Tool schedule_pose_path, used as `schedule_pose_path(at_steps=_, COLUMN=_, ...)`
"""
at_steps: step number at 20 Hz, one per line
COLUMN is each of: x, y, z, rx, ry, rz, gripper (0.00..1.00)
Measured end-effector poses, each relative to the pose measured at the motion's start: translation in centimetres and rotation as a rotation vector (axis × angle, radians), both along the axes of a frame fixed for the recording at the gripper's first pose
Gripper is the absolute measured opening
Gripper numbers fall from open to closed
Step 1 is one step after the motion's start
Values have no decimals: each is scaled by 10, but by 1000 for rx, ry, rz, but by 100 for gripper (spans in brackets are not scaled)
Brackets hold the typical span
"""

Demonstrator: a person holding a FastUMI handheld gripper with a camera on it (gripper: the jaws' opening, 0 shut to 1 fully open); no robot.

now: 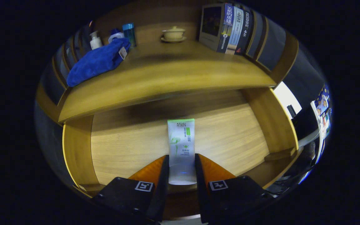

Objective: Pull open the drawer, take out the items inside it, and place them on the countertop above the cabinet.

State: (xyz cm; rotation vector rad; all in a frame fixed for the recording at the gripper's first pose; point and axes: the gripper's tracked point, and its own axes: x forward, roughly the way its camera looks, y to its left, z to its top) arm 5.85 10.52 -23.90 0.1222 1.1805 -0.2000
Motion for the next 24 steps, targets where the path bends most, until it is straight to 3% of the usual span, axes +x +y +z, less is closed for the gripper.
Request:
schedule_pose_path(at_steps=14, x=-45, y=-45, z=113, rx=-151, ry=-214, rz=-96, gripper=47)
schedule_pose_path(at_steps=19, x=-3, y=-42, z=158, rx=-155, ry=-374, rz=-38, gripper=47)
schedule_pose_path(at_steps=24, x=59, y=-35, z=156, rx=-145, ry=-454, rz=32, gripper=46)
